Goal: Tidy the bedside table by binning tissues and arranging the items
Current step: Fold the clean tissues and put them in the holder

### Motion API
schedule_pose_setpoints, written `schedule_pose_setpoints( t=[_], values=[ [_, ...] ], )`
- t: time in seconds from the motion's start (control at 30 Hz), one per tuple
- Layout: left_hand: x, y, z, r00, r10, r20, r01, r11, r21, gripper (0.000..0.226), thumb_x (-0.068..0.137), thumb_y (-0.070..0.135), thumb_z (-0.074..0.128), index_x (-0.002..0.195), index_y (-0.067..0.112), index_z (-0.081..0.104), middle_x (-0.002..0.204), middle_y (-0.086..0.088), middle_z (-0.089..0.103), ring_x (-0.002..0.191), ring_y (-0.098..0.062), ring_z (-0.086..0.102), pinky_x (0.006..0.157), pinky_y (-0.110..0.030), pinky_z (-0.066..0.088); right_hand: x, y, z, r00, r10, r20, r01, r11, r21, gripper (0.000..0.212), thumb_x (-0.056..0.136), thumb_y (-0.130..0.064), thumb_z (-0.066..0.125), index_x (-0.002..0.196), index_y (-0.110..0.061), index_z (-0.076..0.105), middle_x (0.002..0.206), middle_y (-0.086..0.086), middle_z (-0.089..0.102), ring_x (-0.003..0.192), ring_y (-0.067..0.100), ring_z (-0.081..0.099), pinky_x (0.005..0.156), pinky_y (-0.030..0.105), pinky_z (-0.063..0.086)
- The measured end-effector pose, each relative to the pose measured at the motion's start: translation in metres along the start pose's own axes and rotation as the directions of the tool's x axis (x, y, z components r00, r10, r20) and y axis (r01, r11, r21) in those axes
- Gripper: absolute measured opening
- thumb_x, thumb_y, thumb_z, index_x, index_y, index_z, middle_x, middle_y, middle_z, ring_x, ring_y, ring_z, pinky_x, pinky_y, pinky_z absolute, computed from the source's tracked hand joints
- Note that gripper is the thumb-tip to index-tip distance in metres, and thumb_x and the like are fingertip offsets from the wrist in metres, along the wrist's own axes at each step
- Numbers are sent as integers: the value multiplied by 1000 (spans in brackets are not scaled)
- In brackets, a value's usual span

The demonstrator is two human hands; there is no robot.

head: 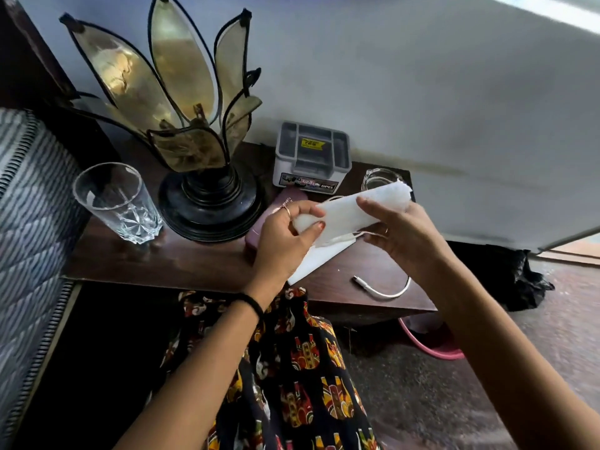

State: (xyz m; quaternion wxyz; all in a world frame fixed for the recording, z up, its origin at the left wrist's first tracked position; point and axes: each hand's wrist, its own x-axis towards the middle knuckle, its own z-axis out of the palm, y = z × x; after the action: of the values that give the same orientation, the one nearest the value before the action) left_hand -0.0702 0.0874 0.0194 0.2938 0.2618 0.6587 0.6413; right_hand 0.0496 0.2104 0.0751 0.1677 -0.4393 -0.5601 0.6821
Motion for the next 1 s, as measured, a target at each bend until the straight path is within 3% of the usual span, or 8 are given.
schedule_pose_setpoints(
  t=[0.1,0.2,0.3,0.4,0.57,0.67,0.87,1.0],
  values=[
    [4,-8,-3,992,122,-27,-119,986,113,18,81,5,70,94,17,68,111,12,62,106,1,58,91,-23,47,13,-7,6,994,-68,-83,65,997,-41,11,79,-3,70,89,-4,66,81,16,67,72,29,60,62,32,56],
    [0,-11,-14,972,209,-106,-190,967,169,19,85,5,66,103,12,67,124,9,54,109,-1,56,89,-15,48,32,-32,8,948,-250,-195,223,963,-148,7,76,0,70,76,-4,64,66,10,64,56,19,62,53,28,54],
    [-6,-11,-32,911,326,-253,-264,932,250,16,86,8,64,101,11,68,119,7,55,107,0,57,85,-28,54,59,-65,7,832,-461,-308,378,878,-293,9,69,-7,70,71,-7,61,61,5,61,48,13,60,53,29,54],
    [-11,-15,-44,865,376,-333,-275,909,314,14,87,10,64,100,9,67,116,3,56,108,-11,58,87,-40,53,83,-82,11,746,-575,-335,447,806,-388,18,65,-9,65,70,-20,51,66,0,59,47,10,60,51,31,55],
    [-16,-23,-48,866,358,-349,-222,901,373,13,86,5,63,99,5,68,115,-3,55,105,-16,59,86,-38,52,107,-78,26,679,-657,-328,417,713,-564,22,70,-14,62,72,-25,43,64,-9,56,39,6,61,37,23,50],
    [-16,-25,-46,878,356,-319,-227,897,379,14,87,4,60,99,4,67,115,-4,54,89,-27,63,81,-40,53,116,-72,26,664,-659,-355,412,718,-561,18,71,-13,60,77,-22,45,70,-5,60,39,8,62,36,22,48],
    [-17,-25,-40,867,418,-270,-278,857,434,14,86,-1,61,98,1,67,112,-9,56,102,-19,59,83,-38,53,127,-62,24,661,-646,-382,358,718,-596,18,72,-12,56,85,-18,46,84,9,68,40,9,62,35,19,44],
    [-16,-26,-40,870,416,-264,-276,855,439,15,85,-3,61,98,1,68,112,-9,56,100,-19,59,85,-34,53,131,-58,31,679,-658,-327,310,660,-684,32,73,-15,53,105,-9,50,93,19,68,70,35,69,62,45,58]
  ],
)
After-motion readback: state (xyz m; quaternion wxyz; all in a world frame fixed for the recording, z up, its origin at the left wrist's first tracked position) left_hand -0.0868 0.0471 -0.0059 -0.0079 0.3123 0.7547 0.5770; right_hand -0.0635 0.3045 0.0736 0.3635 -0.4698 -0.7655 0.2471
